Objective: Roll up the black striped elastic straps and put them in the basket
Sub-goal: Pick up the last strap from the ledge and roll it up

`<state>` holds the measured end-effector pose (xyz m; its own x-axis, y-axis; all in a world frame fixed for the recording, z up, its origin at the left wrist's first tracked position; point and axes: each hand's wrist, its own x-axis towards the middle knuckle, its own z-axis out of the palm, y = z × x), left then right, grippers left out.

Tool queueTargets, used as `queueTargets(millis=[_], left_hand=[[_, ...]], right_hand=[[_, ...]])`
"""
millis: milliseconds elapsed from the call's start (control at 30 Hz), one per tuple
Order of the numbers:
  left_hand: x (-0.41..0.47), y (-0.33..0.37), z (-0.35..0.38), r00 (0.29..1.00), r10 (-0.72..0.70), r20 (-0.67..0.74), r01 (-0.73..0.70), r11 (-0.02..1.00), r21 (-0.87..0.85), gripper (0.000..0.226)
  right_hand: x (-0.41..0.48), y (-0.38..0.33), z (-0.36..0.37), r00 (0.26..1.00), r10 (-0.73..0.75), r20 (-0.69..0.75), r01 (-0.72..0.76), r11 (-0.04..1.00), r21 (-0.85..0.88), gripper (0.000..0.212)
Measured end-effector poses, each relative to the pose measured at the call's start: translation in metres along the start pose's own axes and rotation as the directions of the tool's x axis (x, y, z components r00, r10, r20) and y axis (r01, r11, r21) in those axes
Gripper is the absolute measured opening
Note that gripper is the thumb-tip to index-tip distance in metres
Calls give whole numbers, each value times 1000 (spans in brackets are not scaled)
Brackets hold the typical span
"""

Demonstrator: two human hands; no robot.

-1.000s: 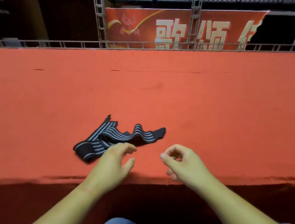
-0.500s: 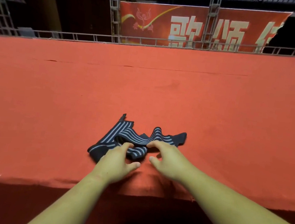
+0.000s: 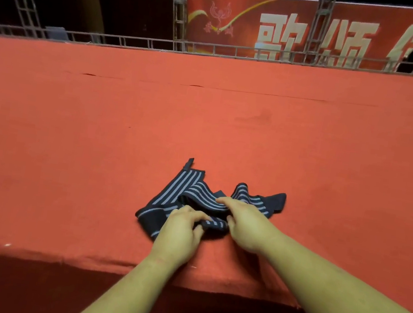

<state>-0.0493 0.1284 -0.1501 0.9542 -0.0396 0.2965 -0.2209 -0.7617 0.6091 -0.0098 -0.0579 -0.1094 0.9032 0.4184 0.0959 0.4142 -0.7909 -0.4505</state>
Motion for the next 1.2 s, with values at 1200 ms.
queueTargets(millis=[1200], left_hand=[[23,-19,-53,999,25,-35,10,651,759,9]], right_hand=[[-108,85,-35,952,180,-249,-106,953,284,22]])
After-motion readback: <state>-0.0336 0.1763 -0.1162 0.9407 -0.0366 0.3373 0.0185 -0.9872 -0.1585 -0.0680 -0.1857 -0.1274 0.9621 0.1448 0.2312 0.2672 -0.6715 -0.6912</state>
